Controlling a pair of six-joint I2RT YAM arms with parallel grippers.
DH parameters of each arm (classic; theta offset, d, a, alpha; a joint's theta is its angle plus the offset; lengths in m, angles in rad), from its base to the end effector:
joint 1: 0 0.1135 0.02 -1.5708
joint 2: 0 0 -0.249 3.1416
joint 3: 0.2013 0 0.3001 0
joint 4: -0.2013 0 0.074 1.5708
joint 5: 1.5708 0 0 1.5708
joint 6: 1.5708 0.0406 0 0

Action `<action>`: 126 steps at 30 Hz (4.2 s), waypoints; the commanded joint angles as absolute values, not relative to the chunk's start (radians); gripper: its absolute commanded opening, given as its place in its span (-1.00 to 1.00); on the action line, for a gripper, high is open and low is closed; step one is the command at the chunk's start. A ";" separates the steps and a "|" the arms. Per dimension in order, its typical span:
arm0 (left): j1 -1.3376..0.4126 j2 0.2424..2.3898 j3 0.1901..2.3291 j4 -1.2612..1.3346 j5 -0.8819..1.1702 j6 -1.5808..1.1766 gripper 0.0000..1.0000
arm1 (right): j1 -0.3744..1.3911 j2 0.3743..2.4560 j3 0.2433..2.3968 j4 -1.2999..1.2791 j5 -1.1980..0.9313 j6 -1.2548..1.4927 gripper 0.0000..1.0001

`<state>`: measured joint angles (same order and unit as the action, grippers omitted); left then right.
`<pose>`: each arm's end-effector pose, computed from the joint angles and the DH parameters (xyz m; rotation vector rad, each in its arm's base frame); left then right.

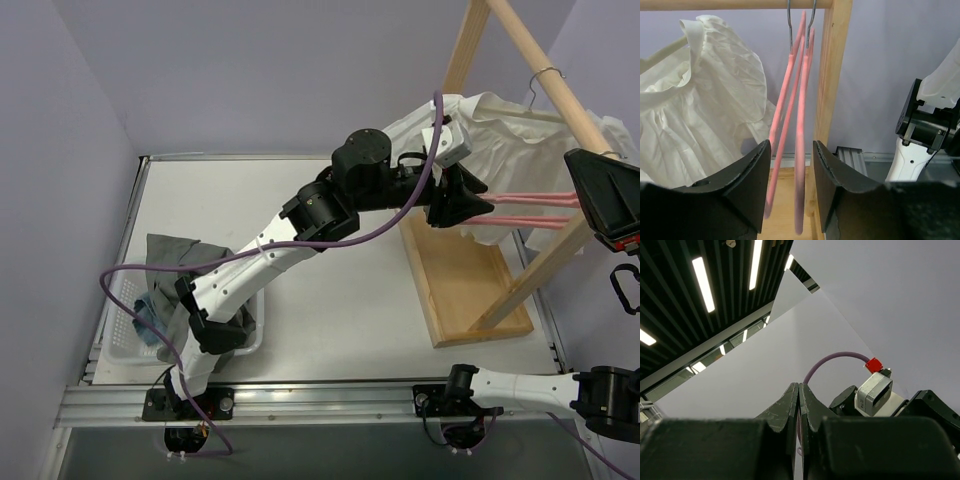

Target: Remove the skirt from the hanger

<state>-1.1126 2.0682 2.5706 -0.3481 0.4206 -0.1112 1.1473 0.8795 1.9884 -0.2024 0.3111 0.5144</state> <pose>0.1963 -0.4355 0.5436 1.0611 1.1506 -1.2839 0.0146 0.0022 0.6840 0.0879 0.7937 1.4795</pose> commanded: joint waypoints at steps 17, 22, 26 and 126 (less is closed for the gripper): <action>-0.658 2.011 2.563 -0.141 0.719 -0.176 0.66 | 1.163 0.946 2.000 -0.160 0.371 0.460 -1.00; -0.629 2.186 2.658 0.021 0.825 -0.227 0.88 | 1.163 0.976 1.999 -0.173 0.370 0.456 -1.00; -0.627 2.233 2.608 0.161 0.752 -0.256 0.88 | 1.166 0.976 1.994 -0.187 0.388 0.457 -1.00; -0.856 2.387 2.830 0.308 0.411 -0.495 -0.95 | 1.233 0.873 1.899 -0.132 0.483 0.423 -1.00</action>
<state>-0.8783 2.4710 2.7636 0.1703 0.4229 -0.4435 1.2255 0.8650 1.8832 -0.1963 0.4828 0.4397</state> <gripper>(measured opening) 0.116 0.001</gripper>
